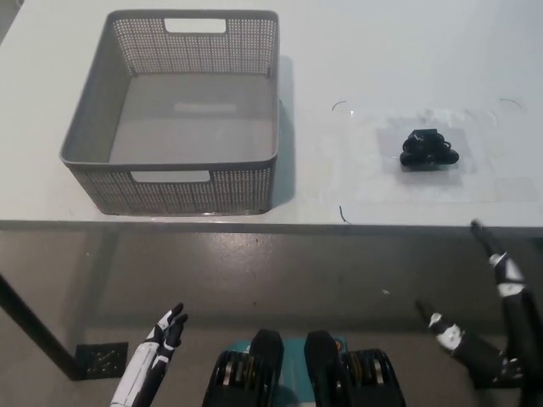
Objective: Use the right hand to pick up a webcam and put it into a container on the left side
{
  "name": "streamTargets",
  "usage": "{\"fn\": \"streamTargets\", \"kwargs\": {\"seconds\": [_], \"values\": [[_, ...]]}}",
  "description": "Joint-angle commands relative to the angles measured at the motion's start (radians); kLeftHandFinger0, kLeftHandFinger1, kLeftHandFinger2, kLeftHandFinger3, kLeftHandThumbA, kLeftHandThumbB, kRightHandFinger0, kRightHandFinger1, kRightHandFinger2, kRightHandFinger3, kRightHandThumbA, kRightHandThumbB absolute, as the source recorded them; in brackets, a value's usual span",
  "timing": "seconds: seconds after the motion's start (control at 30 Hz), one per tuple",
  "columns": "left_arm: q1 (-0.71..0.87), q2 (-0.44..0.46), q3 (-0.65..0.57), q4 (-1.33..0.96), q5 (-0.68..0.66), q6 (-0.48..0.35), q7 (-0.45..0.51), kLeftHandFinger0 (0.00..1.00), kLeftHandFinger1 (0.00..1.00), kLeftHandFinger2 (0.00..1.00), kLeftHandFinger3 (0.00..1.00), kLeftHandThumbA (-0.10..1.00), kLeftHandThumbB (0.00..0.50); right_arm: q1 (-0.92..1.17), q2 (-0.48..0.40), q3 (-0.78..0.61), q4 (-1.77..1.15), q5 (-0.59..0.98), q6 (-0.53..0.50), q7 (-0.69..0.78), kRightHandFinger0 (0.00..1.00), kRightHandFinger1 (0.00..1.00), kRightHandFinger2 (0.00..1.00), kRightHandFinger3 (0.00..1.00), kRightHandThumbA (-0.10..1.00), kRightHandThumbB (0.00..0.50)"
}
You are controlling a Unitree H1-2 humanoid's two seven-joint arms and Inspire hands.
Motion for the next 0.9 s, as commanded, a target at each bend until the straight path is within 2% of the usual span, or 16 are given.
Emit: {"fn": "streamTargets", "kwargs": {"seconds": [0.0, 0.03, 0.1, 0.27, 0.4, 0.53, 0.6, 0.73, 0.77, 0.87], "values": [[-0.004, 0.013, -0.002, -0.036, 0.026, -0.042, 0.007, 1.00, 1.00, 1.00, 1.00, 1.00, 0.089, -0.103, -0.058, -0.047, -0.106, -0.112, 0.064, 0.028, 1.00, 1.00, 1.00, 1.00, 0.80, 0.387], [0.007, 0.010, 0.000, -0.042, 0.027, -0.041, 0.011, 1.00, 1.00, 1.00, 1.00, 1.00, 0.091, -0.112, -0.063, -0.047, -0.111, -0.112, 0.072, 0.038, 1.00, 1.00, 1.00, 1.00, 0.79, 0.388], [0.010, 0.011, -0.001, -0.039, 0.037, -0.053, 0.015, 1.00, 1.00, 1.00, 1.00, 1.00, 0.084, -0.194, -0.102, -0.062, -0.165, -0.143, 0.197, 0.122, 1.00, 1.00, 1.00, 1.00, 0.78, 0.410], [0.006, 0.013, 0.001, -0.037, 0.039, -0.062, 0.016, 1.00, 1.00, 1.00, 1.00, 1.00, 0.081, -0.360, -0.174, -0.067, -0.179, -0.193, 0.336, 0.224, 1.00, 1.00, 1.00, 1.00, 0.79, 0.440], [0.010, 0.013, -0.001, -0.036, 0.046, -0.060, 0.017, 1.00, 1.00, 1.00, 1.00, 1.00, 0.092, -0.550, -0.244, -0.034, -0.112, -0.233, 0.467, 0.349, 1.00, 1.00, 1.00, 1.00, 0.67, 0.439], [0.009, 0.011, 0.001, -0.030, 0.041, -0.066, 0.017, 1.00, 1.00, 1.00, 1.00, 1.00, 0.096, -0.688, -0.294, 0.007, 0.003, -0.240, 0.507, 0.411, 1.00, 1.00, 1.00, 1.00, 0.65, 0.465], [0.017, 0.015, 0.004, -0.031, 0.038, -0.070, 0.016, 1.00, 1.00, 1.00, 1.00, 1.00, 0.094, -0.808, -0.315, 0.053, 0.167, -0.229, 0.493, 0.434, 1.00, 1.00, 1.00, 1.00, 0.69, 0.495], [0.017, 0.015, 0.004, -0.029, 0.038, -0.071, 0.016, 1.00, 1.00, 1.00, 1.00, 1.00, 0.089, -0.929, -0.324, 0.119, 0.314, -0.247, 0.527, 0.481, 1.00, 1.00, 1.00, 1.00, 0.74, 0.481], [0.017, 0.014, 0.005, -0.029, 0.039, -0.067, 0.017, 1.00, 1.00, 1.00, 1.00, 1.00, 0.088, -0.971, -0.324, 0.148, 0.376, -0.263, 0.525, 0.486, 1.00, 1.00, 1.00, 1.00, 0.76, 0.492], [0.024, 0.014, 0.004, -0.030, 0.051, -0.071, 0.024, 1.00, 1.00, 1.00, 1.00, 1.00, 0.082, -1.053, -0.315, 0.199, 0.518, -0.255, 0.518, 0.502, 1.00, 1.00, 1.00, 1.00, 0.74, 0.500]]}}
